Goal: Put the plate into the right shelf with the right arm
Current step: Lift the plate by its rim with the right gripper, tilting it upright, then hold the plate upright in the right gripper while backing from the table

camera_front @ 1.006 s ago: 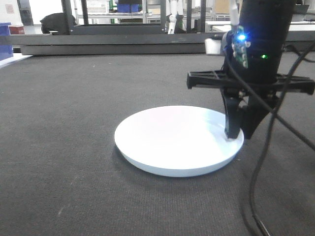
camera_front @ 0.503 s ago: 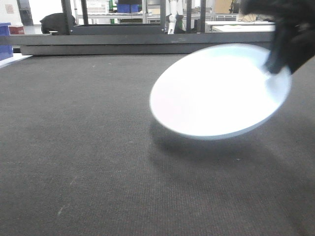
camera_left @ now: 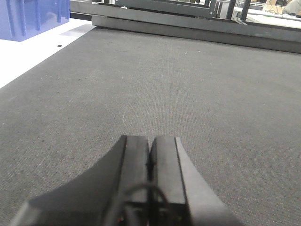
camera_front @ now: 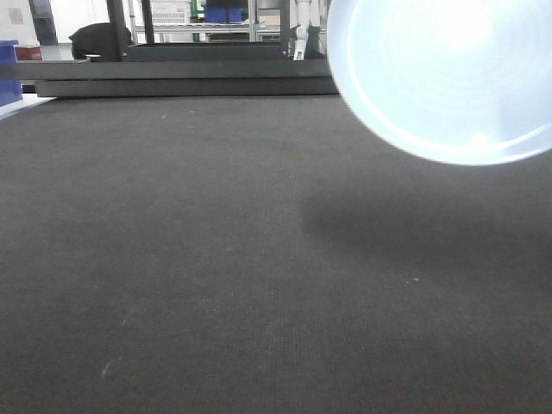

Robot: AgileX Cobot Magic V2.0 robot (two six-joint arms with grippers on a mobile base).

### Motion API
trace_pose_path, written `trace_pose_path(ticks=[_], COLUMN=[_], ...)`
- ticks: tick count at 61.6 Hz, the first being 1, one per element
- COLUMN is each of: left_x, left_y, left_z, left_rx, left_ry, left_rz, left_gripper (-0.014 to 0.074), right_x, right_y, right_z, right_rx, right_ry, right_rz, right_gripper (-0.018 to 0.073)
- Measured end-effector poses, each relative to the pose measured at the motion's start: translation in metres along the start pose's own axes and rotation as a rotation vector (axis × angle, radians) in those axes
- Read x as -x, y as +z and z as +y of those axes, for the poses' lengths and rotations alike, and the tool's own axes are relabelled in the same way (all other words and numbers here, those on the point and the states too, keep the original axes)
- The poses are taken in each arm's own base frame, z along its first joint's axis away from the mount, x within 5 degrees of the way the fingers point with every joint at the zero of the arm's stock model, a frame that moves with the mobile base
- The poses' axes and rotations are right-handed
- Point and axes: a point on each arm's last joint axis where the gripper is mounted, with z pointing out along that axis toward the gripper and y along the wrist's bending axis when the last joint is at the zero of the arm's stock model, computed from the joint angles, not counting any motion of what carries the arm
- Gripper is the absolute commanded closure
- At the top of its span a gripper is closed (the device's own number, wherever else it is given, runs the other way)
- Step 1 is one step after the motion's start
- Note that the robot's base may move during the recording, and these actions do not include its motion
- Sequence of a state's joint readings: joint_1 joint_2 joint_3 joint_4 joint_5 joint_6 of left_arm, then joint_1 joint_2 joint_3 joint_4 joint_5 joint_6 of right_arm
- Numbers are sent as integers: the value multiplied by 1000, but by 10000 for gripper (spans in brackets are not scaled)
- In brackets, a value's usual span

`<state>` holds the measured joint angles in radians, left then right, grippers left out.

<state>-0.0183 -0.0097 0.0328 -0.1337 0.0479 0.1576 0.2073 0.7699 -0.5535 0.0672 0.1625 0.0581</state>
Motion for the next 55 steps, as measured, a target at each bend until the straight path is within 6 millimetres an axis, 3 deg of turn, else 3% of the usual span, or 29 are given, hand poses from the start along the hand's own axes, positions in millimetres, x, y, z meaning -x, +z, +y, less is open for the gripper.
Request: trace_pose_path(ticks=[14,28,55], left_x=[0,0,0], left_y=[0,0,0], left_z=[0,0,0], left_rx=[0,0,0], left_ry=[0,0,0], left_rz=[0,0,0], left_gripper=[724,724,724], right_x=[-21,-24,-23], right_y=[-42,-76,-86], right_z=[-5,-5,-4], right_rx=[3,7,9], right_ry=[-2,-58,-70], right_rz=[-204,-362,-410], right_gripper=[505,505,505])
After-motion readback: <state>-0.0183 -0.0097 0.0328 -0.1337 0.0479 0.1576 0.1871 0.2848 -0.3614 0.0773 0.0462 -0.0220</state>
